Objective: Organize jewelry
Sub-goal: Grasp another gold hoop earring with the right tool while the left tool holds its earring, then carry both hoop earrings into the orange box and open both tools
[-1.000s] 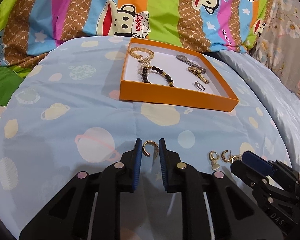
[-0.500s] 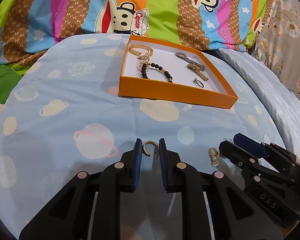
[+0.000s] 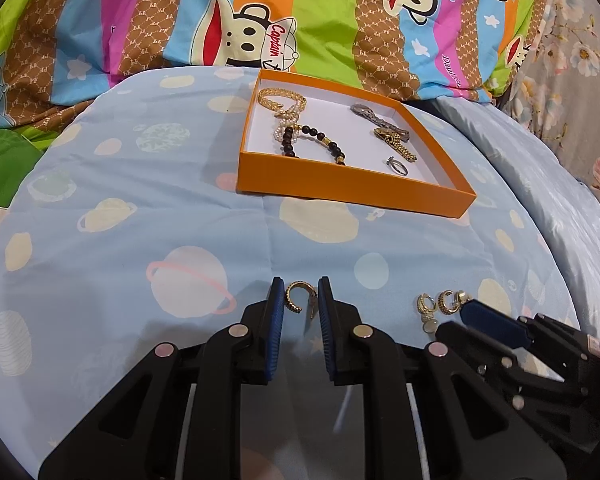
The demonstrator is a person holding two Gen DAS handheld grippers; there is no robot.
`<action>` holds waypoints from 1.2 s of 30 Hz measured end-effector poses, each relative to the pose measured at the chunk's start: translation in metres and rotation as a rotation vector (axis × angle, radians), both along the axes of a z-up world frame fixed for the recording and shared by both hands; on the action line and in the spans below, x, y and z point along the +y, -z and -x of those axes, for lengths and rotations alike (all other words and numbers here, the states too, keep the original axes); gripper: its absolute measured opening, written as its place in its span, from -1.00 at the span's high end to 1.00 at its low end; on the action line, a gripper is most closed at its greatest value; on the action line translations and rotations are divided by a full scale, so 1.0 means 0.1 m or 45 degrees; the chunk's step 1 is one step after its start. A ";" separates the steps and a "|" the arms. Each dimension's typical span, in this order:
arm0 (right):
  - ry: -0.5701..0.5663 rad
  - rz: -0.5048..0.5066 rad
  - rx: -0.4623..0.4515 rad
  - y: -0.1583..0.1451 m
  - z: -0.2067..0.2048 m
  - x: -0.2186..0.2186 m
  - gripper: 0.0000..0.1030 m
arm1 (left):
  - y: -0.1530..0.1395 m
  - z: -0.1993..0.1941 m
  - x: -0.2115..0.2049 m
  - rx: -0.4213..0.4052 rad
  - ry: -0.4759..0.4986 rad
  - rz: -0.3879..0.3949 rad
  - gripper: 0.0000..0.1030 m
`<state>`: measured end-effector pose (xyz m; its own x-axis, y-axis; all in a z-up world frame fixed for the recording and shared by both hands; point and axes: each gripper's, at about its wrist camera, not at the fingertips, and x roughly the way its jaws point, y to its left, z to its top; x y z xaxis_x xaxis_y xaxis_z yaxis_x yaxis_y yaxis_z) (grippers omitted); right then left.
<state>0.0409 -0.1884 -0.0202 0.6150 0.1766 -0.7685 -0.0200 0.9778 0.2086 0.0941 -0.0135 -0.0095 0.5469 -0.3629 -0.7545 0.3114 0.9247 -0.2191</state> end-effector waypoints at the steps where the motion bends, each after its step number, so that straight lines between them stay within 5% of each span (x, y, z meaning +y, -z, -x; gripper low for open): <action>1: 0.004 -0.008 0.000 0.00 -0.01 -0.02 0.39 | 0.00 0.00 0.00 0.000 0.000 -0.001 0.68; 9: 0.008 0.017 -0.003 0.00 -0.13 -0.02 0.39 | 0.00 0.00 0.00 0.001 0.000 0.000 0.68; 13: 0.014 0.011 0.002 0.01 -0.14 -0.03 0.63 | 0.00 0.00 0.00 0.001 0.000 0.002 0.68; 27: 0.034 -0.020 -0.065 -0.14 0.01 -0.07 0.64 | -0.01 0.06 0.00 -0.009 0.014 0.005 0.68; 36: 0.046 -0.022 -0.176 -0.49 -0.17 -0.21 0.64 | -0.36 0.02 -0.02 -0.071 0.042 0.052 0.68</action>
